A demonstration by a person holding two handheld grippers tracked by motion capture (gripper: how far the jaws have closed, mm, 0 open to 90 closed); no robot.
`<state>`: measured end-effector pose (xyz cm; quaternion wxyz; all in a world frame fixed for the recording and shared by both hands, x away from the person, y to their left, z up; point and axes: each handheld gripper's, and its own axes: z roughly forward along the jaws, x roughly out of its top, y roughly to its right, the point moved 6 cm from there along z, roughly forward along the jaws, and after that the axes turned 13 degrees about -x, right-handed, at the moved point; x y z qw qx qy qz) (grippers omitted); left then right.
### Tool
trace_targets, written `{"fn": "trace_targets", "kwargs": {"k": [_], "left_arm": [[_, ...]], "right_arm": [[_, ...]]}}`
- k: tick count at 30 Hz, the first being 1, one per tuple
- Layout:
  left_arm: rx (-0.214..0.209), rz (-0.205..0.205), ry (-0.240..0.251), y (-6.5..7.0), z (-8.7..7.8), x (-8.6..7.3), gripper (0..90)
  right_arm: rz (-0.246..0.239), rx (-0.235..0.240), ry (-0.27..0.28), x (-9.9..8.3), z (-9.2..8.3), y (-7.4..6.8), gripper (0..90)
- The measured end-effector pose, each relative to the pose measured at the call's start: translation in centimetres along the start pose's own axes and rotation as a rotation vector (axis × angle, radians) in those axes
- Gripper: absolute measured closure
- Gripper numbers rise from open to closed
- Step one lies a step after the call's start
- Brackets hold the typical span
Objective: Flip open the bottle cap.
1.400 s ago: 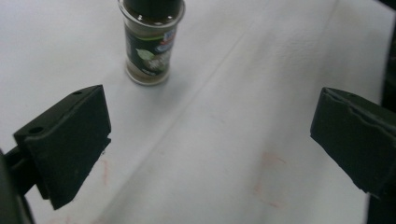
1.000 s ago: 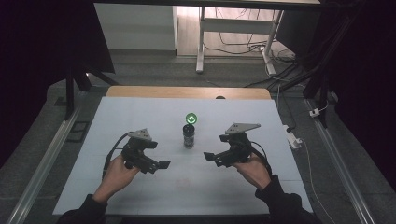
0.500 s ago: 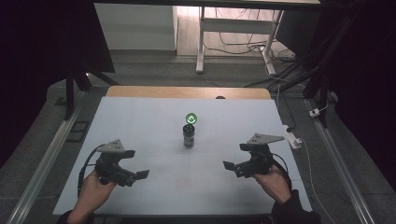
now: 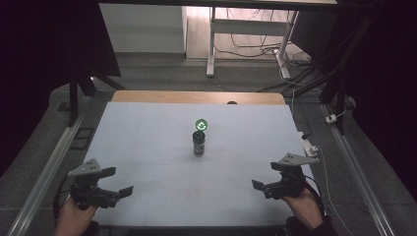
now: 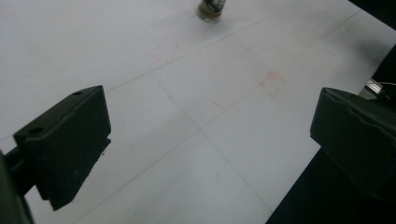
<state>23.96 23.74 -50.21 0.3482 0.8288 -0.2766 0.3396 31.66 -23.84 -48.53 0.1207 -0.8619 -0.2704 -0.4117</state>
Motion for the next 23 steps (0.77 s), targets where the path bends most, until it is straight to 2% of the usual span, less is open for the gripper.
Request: {"fn": "trace_targets", "kwargs": {"k": [6, 10, 14, 16, 18, 23], "left_arm": [[0.066, -0.019, 0.000, -0.4, -1.5, -1.8, 0.0], [0.096, -0.035, 0.004, -0.6, -2.2, -2.6, 0.0], [0.127, -0.050, -0.014, -0.8, -2.6, -3.4, 0.0], [0.144, -0.059, -0.021, -0.9, -2.8, -3.7, 0.0], [0.155, -0.069, -0.021, -1.0, -2.9, -3.9, 0.0], [0.150, -0.084, -0.023, -1.1, -2.9, -3.8, 0.0]], "right_arm": [[0.043, -0.035, -0.023, -1.8, -1.1, 1.2, 0.0], [0.043, -0.063, -0.041, -2.7, -1.7, 1.5, 0.0], [0.042, -0.087, -0.066, -3.5, -2.1, 1.7, 0.0], [0.050, -0.096, -0.060, -3.6, -2.5, 1.9, 0.0], [0.059, -0.099, -0.063, -3.8, -2.7, 2.0, 0.0], [0.074, -0.107, -0.072, -3.9, -2.7, 2.2, 0.0]]}}
